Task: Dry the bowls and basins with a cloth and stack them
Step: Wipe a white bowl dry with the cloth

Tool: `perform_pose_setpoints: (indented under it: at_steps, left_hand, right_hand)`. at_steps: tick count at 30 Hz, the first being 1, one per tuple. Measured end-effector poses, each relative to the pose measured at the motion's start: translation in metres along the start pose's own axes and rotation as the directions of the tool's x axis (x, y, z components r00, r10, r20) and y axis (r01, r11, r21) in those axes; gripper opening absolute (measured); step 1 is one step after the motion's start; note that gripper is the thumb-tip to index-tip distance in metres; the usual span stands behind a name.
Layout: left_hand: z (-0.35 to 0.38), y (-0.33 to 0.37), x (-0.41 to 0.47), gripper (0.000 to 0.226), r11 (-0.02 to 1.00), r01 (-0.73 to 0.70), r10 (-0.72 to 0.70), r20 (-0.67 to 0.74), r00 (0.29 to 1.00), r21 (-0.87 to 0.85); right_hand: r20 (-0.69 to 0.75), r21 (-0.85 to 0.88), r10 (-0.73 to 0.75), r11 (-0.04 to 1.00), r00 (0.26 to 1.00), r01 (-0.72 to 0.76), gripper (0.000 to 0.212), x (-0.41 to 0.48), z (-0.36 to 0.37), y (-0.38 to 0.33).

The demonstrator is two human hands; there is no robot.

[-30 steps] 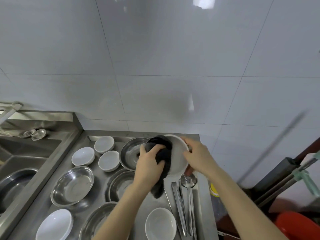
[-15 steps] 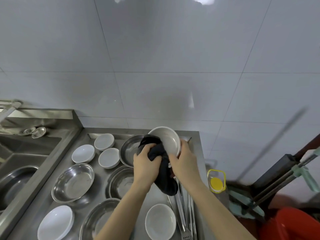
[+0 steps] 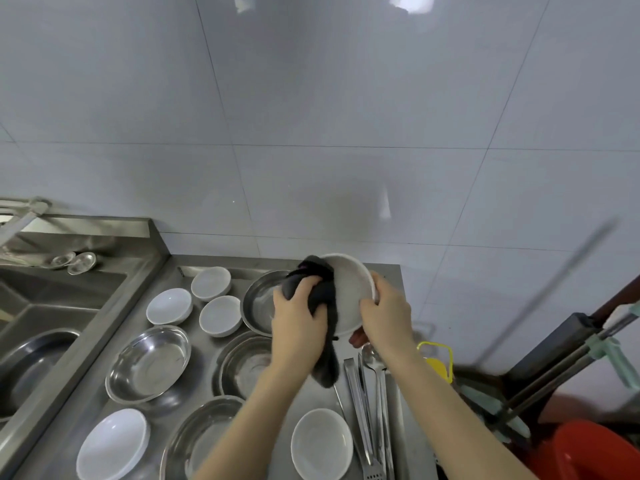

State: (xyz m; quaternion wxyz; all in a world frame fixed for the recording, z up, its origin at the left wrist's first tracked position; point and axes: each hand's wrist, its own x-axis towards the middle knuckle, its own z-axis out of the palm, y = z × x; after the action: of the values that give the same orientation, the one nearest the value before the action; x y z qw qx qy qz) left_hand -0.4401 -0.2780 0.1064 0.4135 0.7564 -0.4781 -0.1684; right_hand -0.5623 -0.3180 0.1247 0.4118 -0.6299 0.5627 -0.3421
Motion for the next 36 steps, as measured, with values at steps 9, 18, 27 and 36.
perform_pose_setpoints:
  at_steps: [9,18,27,36]
  left_hand:
    - [0.0,-0.031,0.005,0.044,0.993,-0.11,0.096,0.228,0.969,0.048]
    - [0.006,-0.027,0.012,0.036,0.997,-0.015,0.02,0.055,0.998,-0.075]
    - [0.007,-0.031,0.008,0.038,0.998,-0.023,0.026,0.069,0.997,-0.052]
    - [-0.007,-0.037,0.025,0.043,0.98,-0.199,0.193,0.161,0.968,0.023]
  right_hand:
    - [0.252,-0.123,0.066,0.992,0.965,-0.036,0.054,0.008,-0.024,0.004]
    - [0.058,-0.171,-0.083,0.981,0.995,0.092,0.042,0.014,-0.012,0.001]
    - [0.116,-0.05,0.047,0.998,0.992,-0.041,0.042,0.001,-0.001,0.006]
    - [0.273,-0.229,-0.058,0.966,0.96,0.124,0.049,0.025,-0.031,-0.011]
